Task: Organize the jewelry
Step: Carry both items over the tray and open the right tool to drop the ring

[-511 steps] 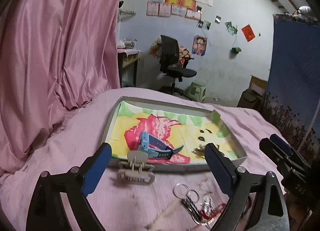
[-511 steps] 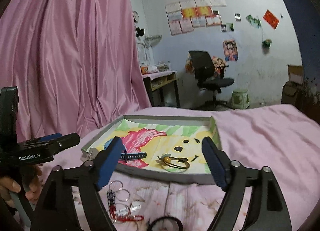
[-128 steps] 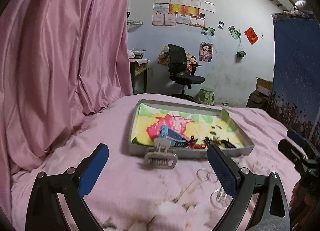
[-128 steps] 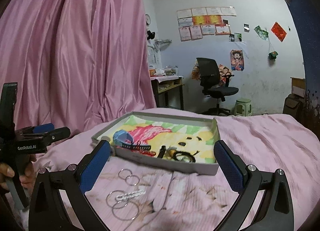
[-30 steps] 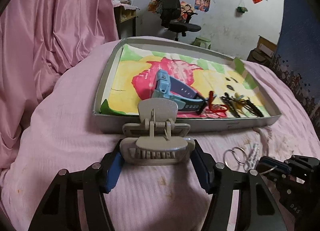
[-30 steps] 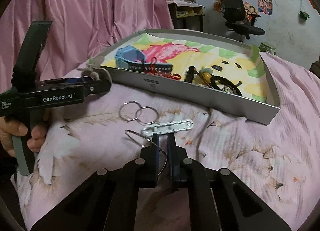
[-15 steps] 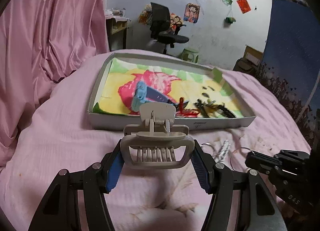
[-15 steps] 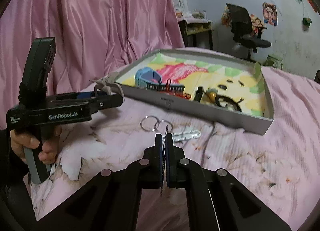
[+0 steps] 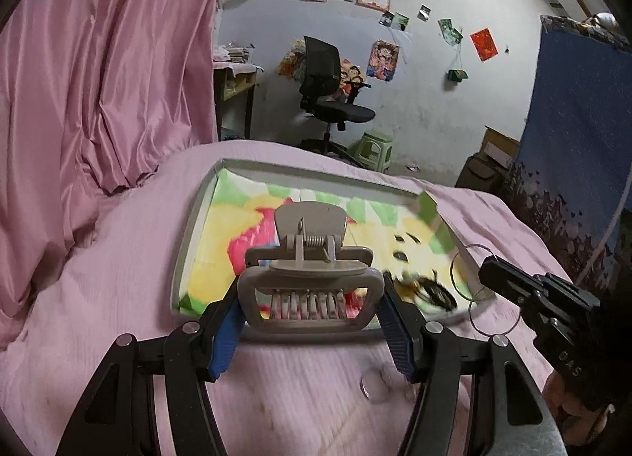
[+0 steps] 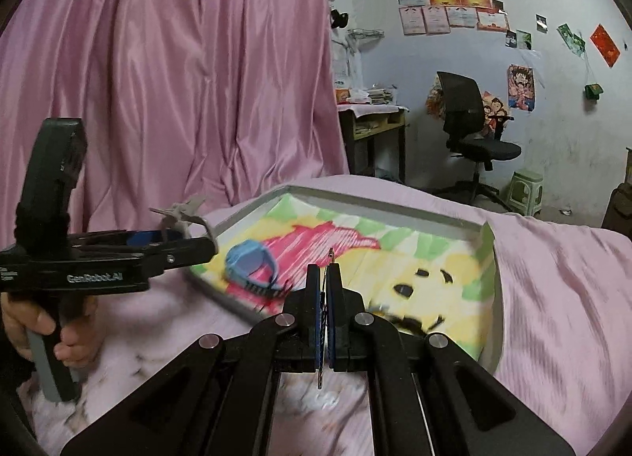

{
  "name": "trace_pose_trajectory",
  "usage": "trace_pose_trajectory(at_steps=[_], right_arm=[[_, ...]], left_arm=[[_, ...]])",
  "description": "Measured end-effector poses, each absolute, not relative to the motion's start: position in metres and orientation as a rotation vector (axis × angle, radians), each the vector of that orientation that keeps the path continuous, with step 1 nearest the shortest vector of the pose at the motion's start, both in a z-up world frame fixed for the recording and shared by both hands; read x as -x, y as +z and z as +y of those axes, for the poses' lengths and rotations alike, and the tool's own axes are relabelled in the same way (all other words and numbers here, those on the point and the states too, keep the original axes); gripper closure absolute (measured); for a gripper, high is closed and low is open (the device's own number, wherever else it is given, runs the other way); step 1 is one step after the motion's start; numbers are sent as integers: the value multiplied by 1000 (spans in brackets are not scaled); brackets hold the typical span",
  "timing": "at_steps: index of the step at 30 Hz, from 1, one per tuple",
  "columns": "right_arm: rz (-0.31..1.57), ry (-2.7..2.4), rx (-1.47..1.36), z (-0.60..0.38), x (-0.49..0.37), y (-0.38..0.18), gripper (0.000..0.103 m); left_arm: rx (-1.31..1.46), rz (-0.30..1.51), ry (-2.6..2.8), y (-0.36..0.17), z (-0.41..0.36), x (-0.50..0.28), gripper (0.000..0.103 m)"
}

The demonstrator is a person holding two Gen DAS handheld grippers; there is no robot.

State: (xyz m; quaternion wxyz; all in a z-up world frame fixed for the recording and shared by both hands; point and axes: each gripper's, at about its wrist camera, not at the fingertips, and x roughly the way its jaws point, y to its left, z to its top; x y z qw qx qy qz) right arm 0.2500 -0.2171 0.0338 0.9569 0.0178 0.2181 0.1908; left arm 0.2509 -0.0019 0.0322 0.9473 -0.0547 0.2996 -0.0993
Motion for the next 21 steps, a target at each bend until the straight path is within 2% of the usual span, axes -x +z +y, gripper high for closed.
trace_pose_trajectory(at_steps=[4,11,21], right_arm=[[456,379,-1,-208,-270,27,100],[504,381,20,-194,-300,12,100],[621,351,10,-193,-313,-10,100]], left_arm=[[108,609,-170,34,0,-273,42],[38,716,-165,13,-7,-305,42],[-23,741,-189,7,-15,-313,42]])
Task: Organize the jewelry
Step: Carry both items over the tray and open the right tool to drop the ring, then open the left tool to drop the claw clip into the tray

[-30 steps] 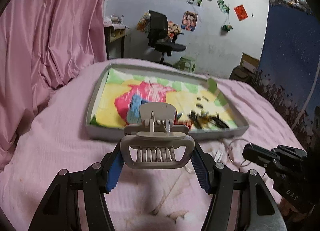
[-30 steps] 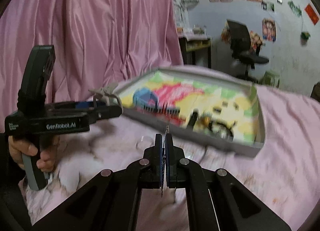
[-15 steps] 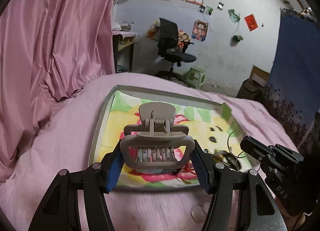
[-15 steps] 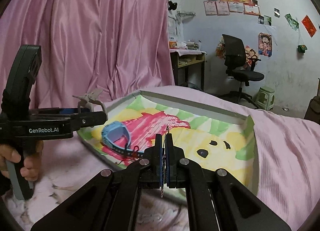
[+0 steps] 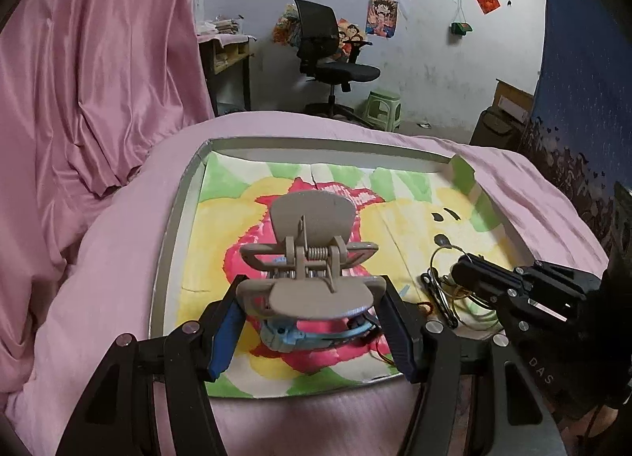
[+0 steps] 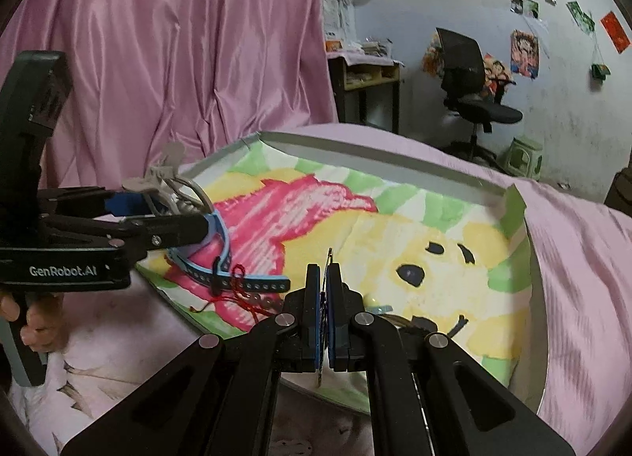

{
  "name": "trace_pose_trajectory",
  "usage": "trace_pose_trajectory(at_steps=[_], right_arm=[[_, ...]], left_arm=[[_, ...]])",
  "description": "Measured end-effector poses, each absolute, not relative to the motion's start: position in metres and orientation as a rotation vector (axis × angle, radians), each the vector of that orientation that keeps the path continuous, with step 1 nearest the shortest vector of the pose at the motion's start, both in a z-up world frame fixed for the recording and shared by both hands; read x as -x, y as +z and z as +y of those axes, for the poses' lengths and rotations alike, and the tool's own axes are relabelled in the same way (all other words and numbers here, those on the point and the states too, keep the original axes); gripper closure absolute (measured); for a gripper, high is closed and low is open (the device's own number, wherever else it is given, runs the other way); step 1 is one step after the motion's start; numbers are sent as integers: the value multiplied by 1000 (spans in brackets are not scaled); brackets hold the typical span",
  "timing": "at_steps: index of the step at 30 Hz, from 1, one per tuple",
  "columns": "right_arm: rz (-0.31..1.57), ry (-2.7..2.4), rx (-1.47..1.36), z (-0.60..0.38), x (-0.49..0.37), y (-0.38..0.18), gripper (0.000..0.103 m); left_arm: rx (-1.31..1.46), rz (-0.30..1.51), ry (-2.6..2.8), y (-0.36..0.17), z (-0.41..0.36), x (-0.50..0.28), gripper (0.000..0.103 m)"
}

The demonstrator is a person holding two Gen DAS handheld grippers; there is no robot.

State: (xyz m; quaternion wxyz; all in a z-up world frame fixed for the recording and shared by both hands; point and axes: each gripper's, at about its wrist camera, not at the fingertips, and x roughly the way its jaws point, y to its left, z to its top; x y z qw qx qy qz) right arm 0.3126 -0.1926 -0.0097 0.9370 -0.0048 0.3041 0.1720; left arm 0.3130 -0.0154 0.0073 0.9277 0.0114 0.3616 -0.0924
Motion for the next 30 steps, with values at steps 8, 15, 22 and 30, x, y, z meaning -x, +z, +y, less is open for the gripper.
trace_pose_trajectory(at_steps=[8,15,22,30], right_arm=[[650,326,1,-197,-315,-16,100],[679,309,-9,-199,-320,-21,99],[669,284,-29,-206,-315,-18,76],[584,249,-65,-220,-296,-1,58]], left_arm=[[4,725,-209,6,-13,-324,42],[13,802,-214,-8,-14,-336,43],[23,810,-232,-7,-12,-331,40],[53,735,-215,9,-6,-308,25]])
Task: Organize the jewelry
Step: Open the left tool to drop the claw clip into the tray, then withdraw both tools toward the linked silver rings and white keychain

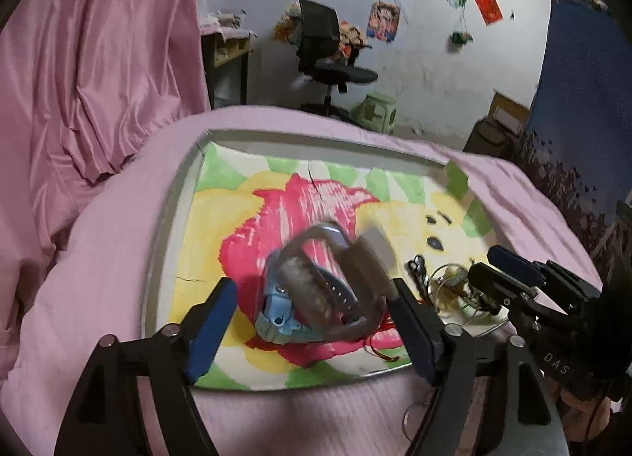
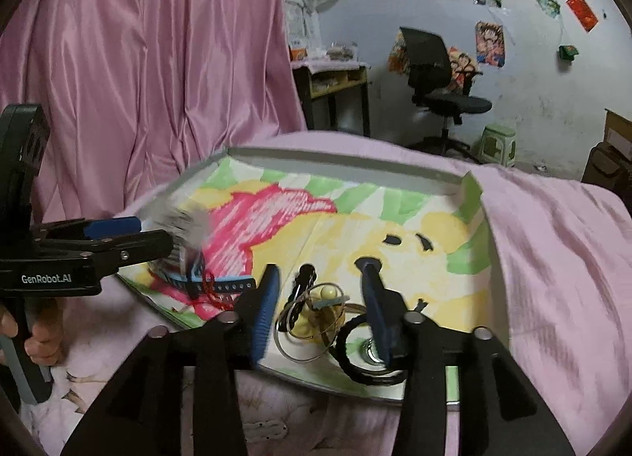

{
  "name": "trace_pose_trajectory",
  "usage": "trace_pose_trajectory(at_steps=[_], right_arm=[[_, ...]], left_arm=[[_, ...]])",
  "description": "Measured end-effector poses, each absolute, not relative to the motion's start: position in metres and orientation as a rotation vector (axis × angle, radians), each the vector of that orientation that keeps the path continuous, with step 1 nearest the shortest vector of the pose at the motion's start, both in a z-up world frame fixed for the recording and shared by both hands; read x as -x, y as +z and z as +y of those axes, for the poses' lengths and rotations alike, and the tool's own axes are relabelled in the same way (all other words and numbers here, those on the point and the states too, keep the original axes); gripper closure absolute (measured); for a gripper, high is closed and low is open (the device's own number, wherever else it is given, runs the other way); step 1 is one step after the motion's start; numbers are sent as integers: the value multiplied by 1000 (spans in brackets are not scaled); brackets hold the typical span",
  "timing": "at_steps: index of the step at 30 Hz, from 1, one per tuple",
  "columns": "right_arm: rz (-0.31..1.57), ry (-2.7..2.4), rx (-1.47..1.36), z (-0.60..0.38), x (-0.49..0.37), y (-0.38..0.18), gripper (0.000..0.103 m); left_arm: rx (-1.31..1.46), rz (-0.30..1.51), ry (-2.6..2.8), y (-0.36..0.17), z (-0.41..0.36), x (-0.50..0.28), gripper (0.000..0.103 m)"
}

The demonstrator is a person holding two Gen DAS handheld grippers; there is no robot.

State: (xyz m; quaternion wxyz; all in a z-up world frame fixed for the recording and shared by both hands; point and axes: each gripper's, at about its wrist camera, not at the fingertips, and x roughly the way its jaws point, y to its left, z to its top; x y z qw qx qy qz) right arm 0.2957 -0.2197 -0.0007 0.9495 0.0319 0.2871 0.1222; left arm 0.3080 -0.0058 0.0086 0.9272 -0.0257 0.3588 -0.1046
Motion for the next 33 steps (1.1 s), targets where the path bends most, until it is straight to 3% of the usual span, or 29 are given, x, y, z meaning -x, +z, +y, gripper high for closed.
trace_pose_trajectory(at_steps=[14,20,33], right_arm=[[369,200,-123,-243,-232,31,10],[311,197,-120,-250,-205,39,1],[306,216,-102,-248,-171,40,1]], left_arm=[[27,530,-162,39,-10,-245,6],[56,431,-152,47,-5,-213,1],[-10,411,-156,44,-5,-162,0]])
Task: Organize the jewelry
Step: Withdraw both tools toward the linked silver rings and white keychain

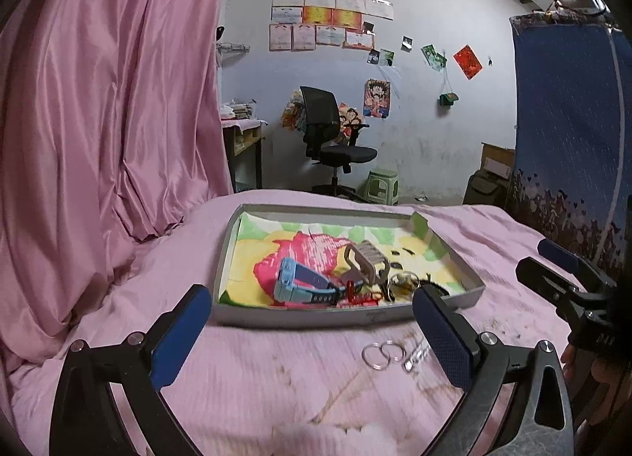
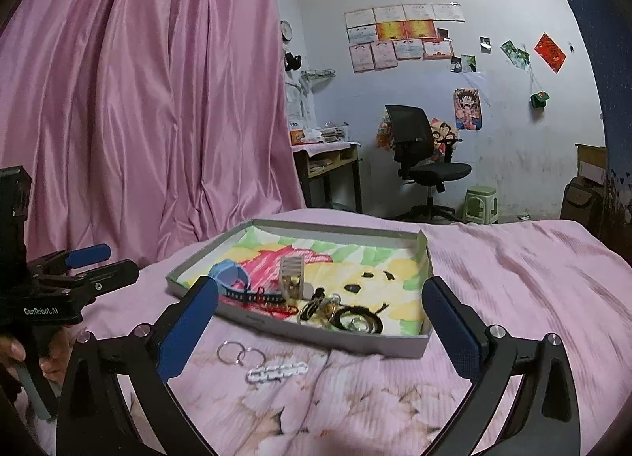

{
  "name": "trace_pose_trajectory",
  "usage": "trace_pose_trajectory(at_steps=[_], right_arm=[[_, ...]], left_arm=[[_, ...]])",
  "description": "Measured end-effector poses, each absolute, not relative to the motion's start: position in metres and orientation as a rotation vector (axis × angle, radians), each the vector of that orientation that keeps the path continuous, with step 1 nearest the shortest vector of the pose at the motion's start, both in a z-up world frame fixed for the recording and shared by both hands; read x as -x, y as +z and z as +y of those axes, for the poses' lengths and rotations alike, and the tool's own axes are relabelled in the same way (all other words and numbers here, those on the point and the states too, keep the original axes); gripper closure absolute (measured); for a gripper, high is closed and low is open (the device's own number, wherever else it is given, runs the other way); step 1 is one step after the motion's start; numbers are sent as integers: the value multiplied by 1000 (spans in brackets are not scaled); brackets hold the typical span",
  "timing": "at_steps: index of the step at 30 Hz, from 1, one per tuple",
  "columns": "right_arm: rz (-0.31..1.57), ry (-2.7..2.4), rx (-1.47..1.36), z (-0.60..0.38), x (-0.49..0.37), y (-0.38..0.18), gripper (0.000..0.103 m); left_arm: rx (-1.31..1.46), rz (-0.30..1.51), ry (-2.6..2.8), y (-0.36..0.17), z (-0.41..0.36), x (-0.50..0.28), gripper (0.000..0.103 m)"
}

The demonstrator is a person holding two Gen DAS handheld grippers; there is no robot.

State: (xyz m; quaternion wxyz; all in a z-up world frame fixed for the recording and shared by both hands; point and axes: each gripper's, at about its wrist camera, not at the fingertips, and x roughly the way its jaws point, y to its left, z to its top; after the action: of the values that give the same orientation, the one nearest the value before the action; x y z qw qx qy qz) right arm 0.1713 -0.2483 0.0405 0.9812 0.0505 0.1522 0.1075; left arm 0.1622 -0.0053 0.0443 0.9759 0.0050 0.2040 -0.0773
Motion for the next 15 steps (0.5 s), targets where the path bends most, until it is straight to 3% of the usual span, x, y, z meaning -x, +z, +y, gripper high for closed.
trace_pose_trajectory(at_steps=[15], right_arm=[[495,223,-30,-241,-182,15,1]], left_arm=[[-58,621,-171,11,-9,-177,0]])
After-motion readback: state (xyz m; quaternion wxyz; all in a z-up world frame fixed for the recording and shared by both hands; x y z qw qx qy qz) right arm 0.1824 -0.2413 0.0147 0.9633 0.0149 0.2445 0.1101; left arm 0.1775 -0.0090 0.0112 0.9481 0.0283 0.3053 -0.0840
